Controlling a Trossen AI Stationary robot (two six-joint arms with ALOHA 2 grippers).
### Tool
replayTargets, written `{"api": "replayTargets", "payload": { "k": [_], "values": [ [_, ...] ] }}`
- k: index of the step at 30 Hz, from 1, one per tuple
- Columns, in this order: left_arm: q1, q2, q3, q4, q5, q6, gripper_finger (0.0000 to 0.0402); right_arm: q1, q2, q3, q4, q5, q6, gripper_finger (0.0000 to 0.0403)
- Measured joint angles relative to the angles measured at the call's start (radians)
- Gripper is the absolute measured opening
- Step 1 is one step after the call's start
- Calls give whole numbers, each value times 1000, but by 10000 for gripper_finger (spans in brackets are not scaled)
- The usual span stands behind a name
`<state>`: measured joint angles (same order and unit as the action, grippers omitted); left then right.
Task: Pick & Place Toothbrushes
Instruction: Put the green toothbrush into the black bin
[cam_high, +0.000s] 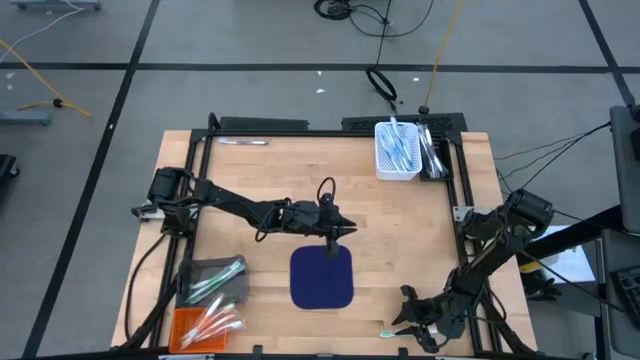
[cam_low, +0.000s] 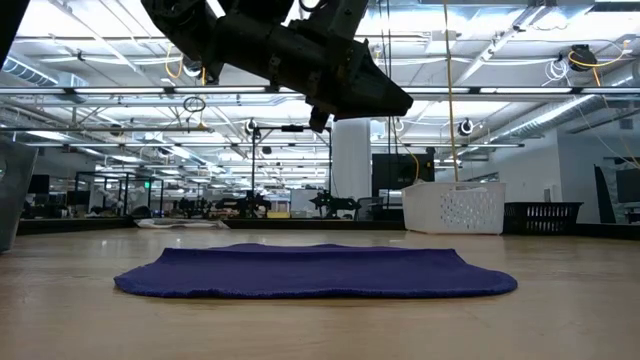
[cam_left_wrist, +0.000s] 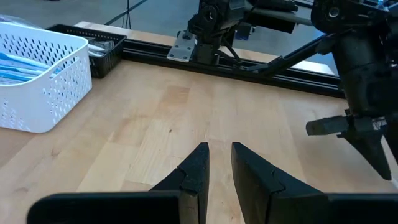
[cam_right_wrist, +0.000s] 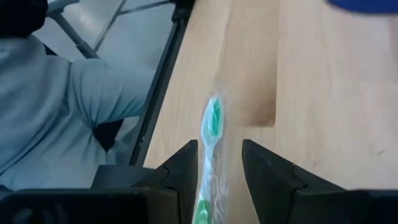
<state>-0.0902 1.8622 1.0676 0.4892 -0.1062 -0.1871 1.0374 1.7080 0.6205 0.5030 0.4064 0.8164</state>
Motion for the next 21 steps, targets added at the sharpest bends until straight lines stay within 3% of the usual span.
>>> {"api": "replayTargets", "payload": {
  "k": [17, 21],
  "values": [
    [0, 0, 0, -1, 0, 0, 67, 8, 68, 23, 4, -17, 39, 115],
    [0, 0, 0, -1, 0, 0, 67, 7, 67, 23, 0, -46, 37, 96]
  ]
}}
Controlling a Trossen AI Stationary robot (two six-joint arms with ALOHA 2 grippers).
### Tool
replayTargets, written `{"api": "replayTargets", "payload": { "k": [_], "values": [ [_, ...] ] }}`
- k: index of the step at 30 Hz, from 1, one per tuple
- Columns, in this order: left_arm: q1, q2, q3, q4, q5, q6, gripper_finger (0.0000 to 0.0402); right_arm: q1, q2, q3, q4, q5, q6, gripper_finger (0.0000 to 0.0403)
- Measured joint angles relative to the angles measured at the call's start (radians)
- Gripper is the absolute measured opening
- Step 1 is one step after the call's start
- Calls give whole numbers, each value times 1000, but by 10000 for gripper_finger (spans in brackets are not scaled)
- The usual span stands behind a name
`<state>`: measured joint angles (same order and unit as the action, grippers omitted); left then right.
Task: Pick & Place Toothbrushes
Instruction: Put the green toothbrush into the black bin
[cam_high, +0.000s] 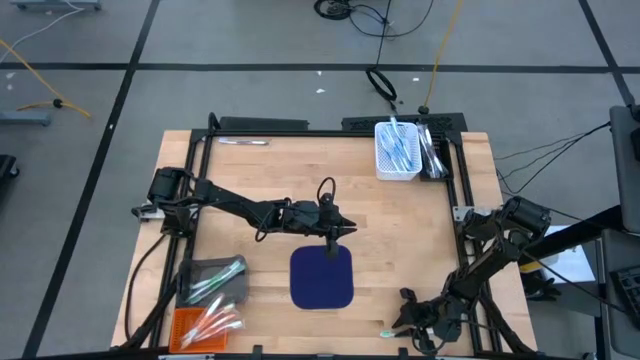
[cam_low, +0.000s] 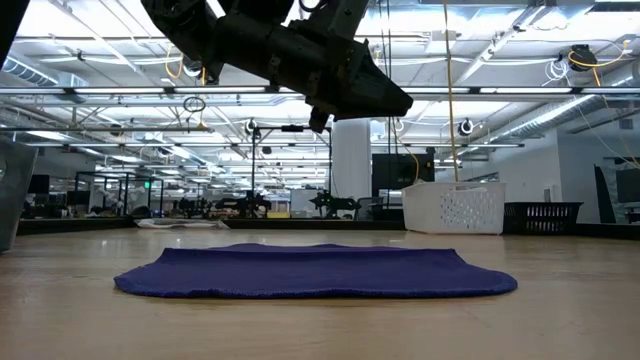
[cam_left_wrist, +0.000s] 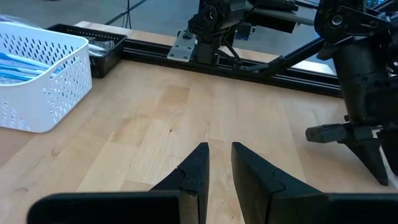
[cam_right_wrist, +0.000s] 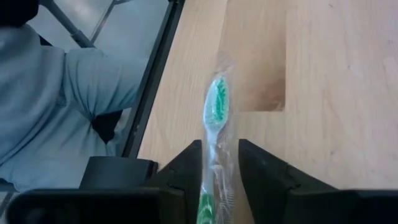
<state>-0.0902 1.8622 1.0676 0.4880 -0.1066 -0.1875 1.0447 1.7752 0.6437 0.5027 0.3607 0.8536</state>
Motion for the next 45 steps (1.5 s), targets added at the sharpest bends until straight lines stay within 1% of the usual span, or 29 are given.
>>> {"api": "replayTargets", "payload": {
  "k": [3, 5, 7, 13, 17, 21, 25, 27, 30, 34, 38, 42, 45],
  "values": [
    [0, 0, 0, 0, 0, 0, 67, 0, 0, 0, -6, -6, -2, 61],
    [0, 0, 0, 0, 0, 0, 67, 0, 1, 0, -5, -24, -17, 27],
    [0, 0, 0, 0, 0, 0, 67, 1, 1, 0, -3, -26, -44, 9],
    [0, 0, 0, 0, 0, 0, 67, -32, 1, 0, -14, 3, -92, 2],
    [0, 0, 0, 0, 0, 0, 67, -93, -27, -2, -30, 0, -182, 0],
    [0, 0, 0, 1, 0, 2, 67, -164, -99, -3, -55, 6, -311, 0],
    [0, 0, 0, 1, 0, 6, 67, -223, -185, -3, -124, 34, -430, 0],
    [0, 0, 0, 1, 0, 8, 67, -245, -233, -3, -161, 77, -481, 0],
    [0, 0, 0, 6, 0, 9, 67, -274, -295, -3, -208, 174, -562, 0],
    [0, 0, 0, 18, 0, 24, 67, -314, -367, -3, -201, 278, -653, 0],
    [0, 0, 0, 28, 0, 31, 67, -355, -421, -3, -204, 382, -691, 0],
    [0, 0, 0, 44, 0, 50, 67, -393, -473, -3, -172, 457, -750, 0],
    [0, 0, 0, 48, 0, 56, 67, -412, -497, -3, -107, 482, -817, 0]
  ]
}}
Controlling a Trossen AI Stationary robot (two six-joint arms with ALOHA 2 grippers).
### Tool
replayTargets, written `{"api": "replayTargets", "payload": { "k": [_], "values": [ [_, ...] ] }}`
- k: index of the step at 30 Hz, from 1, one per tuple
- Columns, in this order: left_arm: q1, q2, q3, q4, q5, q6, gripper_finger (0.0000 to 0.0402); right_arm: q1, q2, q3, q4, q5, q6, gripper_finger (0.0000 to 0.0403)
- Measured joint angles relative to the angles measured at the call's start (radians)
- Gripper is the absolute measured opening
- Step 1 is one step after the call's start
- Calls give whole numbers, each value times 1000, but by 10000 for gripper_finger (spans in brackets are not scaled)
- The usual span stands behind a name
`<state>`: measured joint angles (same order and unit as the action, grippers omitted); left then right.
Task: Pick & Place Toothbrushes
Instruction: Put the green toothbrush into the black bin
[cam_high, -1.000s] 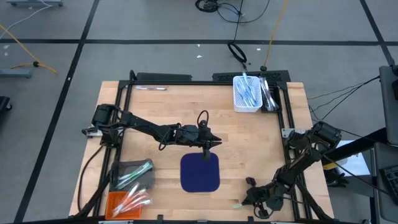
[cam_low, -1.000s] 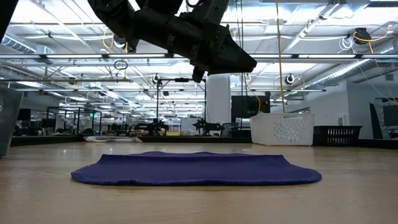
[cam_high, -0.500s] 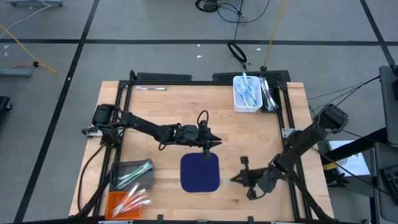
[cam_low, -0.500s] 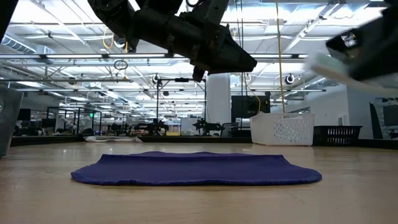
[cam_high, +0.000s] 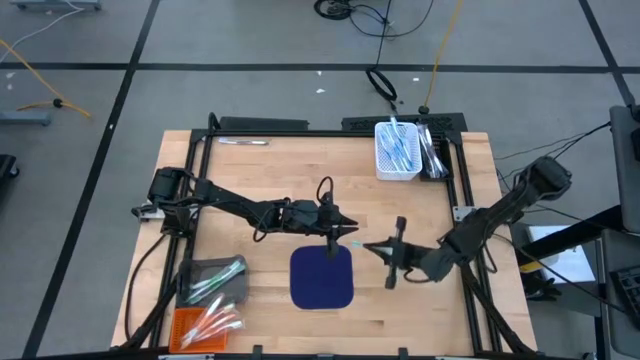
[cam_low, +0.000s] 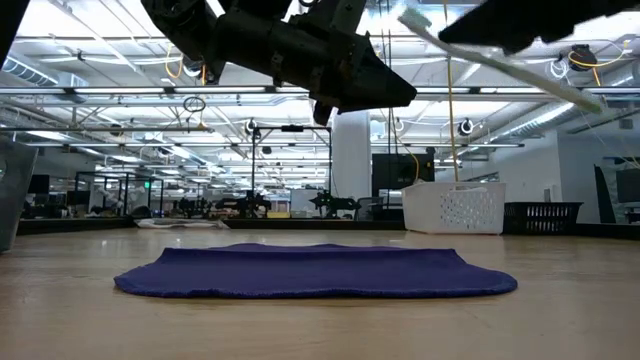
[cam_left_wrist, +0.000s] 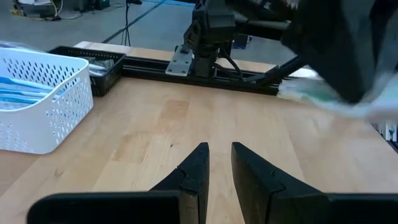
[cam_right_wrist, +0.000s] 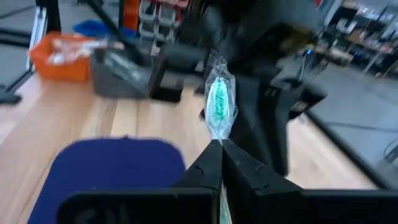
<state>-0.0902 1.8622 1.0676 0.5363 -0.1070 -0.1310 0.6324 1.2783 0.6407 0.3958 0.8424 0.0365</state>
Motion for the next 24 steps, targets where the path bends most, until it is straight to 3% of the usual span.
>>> {"api": "replayTargets", "payload": {
  "k": [5, 10, 17, 24],
  "values": [
    [0, 0, 0, 15, 0, 5, 67, -32, -8, -4, 144, -4, -123, 0],
    [-3, 0, 0, 61, 0, 24, 67, -76, -8, -91, 445, -22, -252, 0],
    [-3, 0, 0, 138, 0, 51, 67, -159, -7, -259, 935, -189, -306, 0],
    [-2, 0, 0, 228, 0, 58, 67, -266, 39, -260, 990, -316, -251, 0]
  ]
}}
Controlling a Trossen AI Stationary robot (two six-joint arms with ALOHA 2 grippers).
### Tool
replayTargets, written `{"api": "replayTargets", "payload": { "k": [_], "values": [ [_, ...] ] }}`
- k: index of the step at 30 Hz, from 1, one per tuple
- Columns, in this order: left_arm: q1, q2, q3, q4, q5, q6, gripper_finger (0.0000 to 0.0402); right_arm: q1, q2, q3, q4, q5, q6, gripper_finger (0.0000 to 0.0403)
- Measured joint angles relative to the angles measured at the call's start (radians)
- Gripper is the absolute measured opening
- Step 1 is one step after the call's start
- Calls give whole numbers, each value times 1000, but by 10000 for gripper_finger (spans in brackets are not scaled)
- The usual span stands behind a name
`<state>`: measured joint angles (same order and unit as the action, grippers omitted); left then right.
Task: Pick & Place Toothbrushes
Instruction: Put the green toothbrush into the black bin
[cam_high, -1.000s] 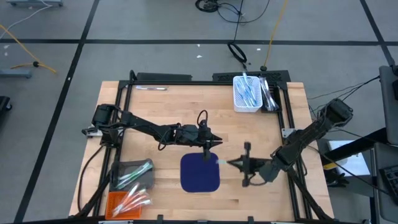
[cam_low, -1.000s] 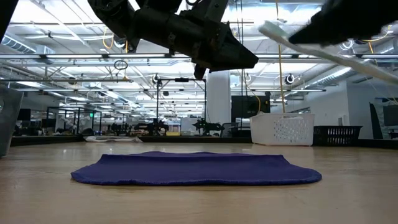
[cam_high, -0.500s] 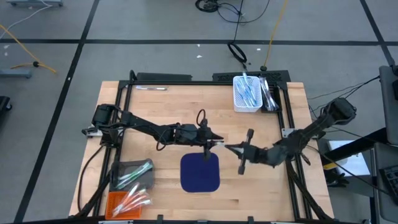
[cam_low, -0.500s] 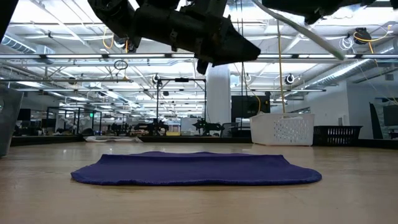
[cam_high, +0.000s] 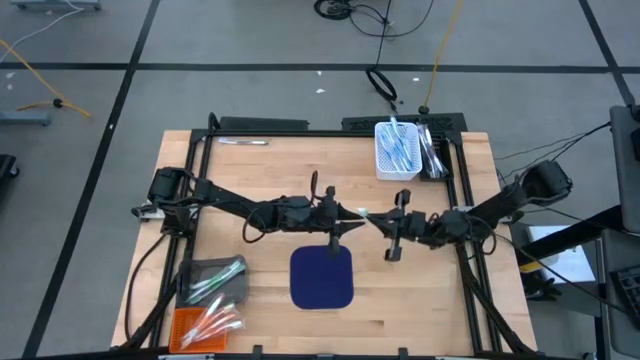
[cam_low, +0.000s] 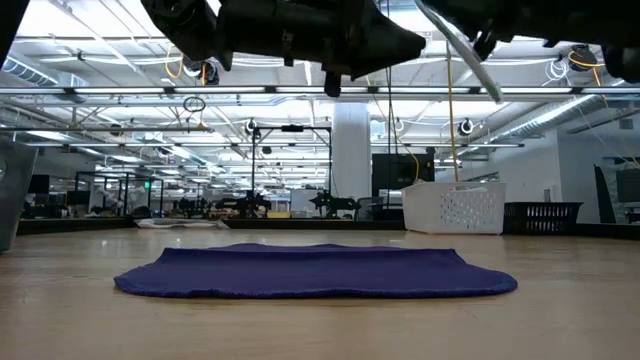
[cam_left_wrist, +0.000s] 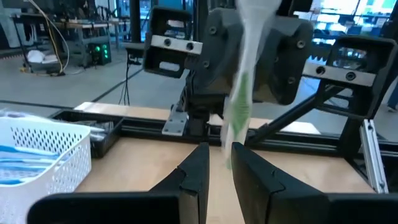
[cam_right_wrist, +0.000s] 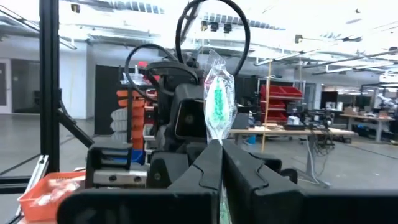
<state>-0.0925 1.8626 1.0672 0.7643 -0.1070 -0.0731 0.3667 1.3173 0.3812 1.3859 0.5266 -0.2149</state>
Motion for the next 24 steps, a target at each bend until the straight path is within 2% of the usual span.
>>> {"api": "replayTargets", "payload": {
  "k": [4, 15, 24],
  "values": [
    [0, 0, 0, 15, 0, -3, 67, -41, 12, 10, 2, -58, 20, 0],
    [1, 4, 0, 58, 0, -4, 67, -72, 12, 12, 2, -87, 28, 0],
    [4, 108, 19, 188, -1, -6, 67, -82, 12, 12, 0, -87, 43, 0]
  ]
}}
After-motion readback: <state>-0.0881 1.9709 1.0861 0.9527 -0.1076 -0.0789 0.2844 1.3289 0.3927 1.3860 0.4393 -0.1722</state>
